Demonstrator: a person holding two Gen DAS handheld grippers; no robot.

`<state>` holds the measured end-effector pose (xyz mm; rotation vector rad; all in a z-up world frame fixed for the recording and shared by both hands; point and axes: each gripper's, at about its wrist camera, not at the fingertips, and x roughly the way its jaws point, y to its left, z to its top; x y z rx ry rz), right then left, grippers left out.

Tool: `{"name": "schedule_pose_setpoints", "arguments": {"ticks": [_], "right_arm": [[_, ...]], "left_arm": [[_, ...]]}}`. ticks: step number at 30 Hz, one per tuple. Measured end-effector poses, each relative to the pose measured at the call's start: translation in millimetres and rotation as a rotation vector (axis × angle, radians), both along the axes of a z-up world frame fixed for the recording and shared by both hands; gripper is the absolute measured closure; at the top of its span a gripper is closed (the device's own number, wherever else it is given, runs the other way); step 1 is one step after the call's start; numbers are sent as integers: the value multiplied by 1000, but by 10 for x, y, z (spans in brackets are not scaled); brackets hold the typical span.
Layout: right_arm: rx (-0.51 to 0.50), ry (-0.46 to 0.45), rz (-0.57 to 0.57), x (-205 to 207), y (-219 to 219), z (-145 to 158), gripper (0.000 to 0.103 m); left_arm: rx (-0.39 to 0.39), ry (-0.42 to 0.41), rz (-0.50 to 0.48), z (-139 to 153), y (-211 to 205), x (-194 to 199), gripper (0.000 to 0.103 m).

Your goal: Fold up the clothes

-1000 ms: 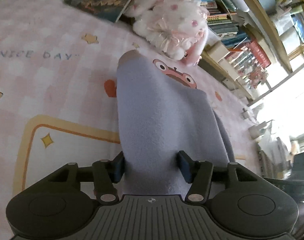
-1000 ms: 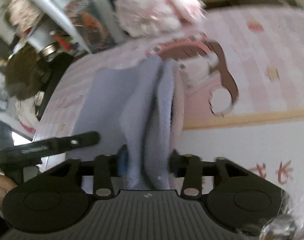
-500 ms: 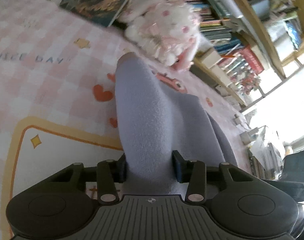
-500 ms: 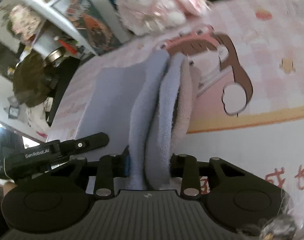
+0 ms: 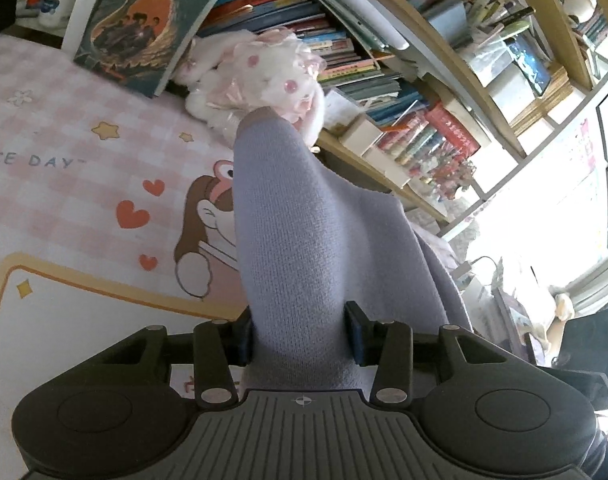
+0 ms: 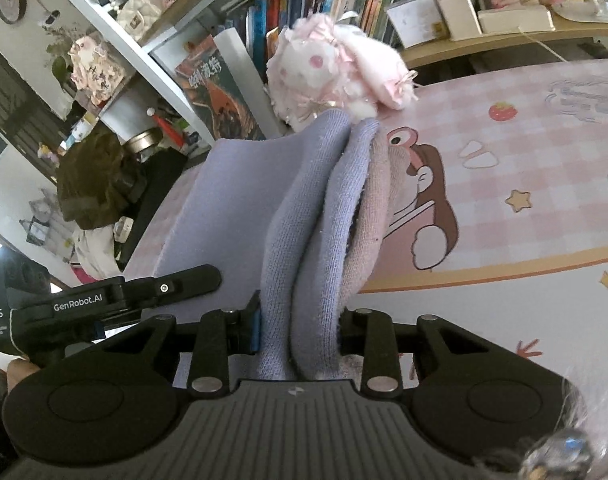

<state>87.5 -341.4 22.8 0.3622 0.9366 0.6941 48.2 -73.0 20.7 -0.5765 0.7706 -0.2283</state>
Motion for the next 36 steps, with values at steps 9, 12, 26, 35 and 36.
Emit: {"name": "schedule_pose_setpoints", "arguments": {"ticks": [9,12,26,35,36], "right_arm": [[32,-3,-1,-35,-330,14,74],[43,-2,1,-27,-446,3,74],[60,-16,-9,25,-575,41,74],[47,-25,-46,-5,-416,87,74],[45,-26,-51,-9,-393,93,74]], "left_arm": [[29,-11,6,79,-333,-27,60],[36,-13,11,92,-438,-26,60],[36,-43,5,174,-556,76,60],[16,-63,-56,144,-244,124,60],[12,-64,-63,143,-187,124,60]]}}
